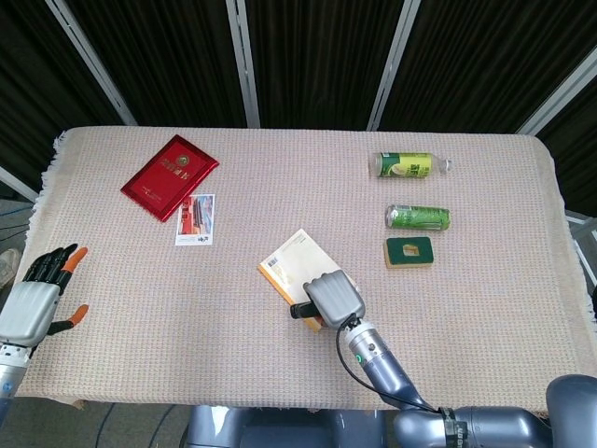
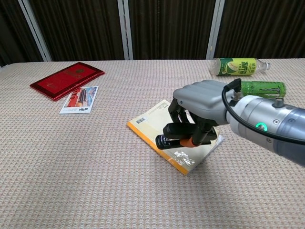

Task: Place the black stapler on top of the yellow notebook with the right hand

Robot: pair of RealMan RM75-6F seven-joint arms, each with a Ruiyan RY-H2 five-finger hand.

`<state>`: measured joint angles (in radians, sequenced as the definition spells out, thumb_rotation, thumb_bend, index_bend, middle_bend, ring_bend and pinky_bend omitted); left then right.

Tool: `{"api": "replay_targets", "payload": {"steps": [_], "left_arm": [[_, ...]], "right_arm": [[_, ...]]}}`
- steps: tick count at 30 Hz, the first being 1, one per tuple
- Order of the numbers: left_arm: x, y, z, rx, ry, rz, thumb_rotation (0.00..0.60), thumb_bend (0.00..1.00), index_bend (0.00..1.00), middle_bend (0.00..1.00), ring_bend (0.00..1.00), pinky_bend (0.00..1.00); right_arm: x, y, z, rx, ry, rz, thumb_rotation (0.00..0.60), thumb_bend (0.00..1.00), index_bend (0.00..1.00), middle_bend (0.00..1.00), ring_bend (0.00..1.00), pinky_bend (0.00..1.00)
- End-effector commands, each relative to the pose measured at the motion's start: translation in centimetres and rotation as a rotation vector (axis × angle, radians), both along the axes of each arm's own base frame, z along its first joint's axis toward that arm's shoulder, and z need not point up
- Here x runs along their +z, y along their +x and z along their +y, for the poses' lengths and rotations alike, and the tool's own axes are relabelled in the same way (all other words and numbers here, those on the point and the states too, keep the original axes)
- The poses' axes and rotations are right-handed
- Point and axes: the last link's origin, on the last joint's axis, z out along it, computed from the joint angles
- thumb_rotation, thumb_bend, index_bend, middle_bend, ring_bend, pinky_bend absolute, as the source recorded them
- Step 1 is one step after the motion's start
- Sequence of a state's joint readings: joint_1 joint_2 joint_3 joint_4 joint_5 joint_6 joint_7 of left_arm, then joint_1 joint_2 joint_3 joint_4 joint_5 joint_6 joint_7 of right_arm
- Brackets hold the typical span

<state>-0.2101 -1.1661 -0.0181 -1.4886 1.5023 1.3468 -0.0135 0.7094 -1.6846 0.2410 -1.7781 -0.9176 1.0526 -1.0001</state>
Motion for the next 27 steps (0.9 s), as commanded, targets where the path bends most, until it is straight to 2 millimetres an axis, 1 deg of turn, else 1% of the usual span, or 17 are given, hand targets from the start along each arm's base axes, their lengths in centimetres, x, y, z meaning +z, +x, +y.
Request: {"api": "replay_targets", "payload": {"steps": [1, 9, 18, 23, 27], "left_arm": [[0.0, -0.1, 0.0, 0.003, 0.000, 0.000, 0.600, 0.30, 0.00, 0.00, 0.00, 0.08], [0.0, -0.4, 0.3, 0.016, -0.002, 0.001, 0.600, 0.31, 0.00, 0.00, 0.00, 0.08], [-0.2, -0.9, 0.6, 0.045, -0.004, 0.010, 0.600, 0.30, 0.00, 0.00, 0.00, 0.08], [-0.4, -1.0, 0.7, 0.054, -0.012, 0.016, 0.600, 0.30, 0.00, 0.00, 0.00, 0.08], [-0.5, -1.1, 0.8, 0.057, -0.013, 0.017, 0.600, 0.31, 0.00, 0.00, 0.00, 0.08]], "right_arm": [[-0.7, 0.4, -0.4, -0.006, 0.010, 0.003, 0.600, 0.25, 0.63, 0.60, 0.56, 0.66], [-1.7, 0.5, -2.2, -0.031, 0.024, 0.005, 0.600, 0.25, 0.63, 0.60, 0.56, 0.66], [-2.1, -0.4, -4.6, -0.078, 0.029, 0.004, 0.600, 0.25, 0.63, 0.60, 0.56, 0.66], [-2.5, -0.8, -5.2, -0.087, 0.039, 0.010, 0.600, 0.25, 0.62, 0.60, 0.56, 0.66], [-2.8, -0.9, -5.4, -0.090, 0.043, 0.012, 0.600, 0.24, 0.60, 0.59, 0.56, 0.66]]}}
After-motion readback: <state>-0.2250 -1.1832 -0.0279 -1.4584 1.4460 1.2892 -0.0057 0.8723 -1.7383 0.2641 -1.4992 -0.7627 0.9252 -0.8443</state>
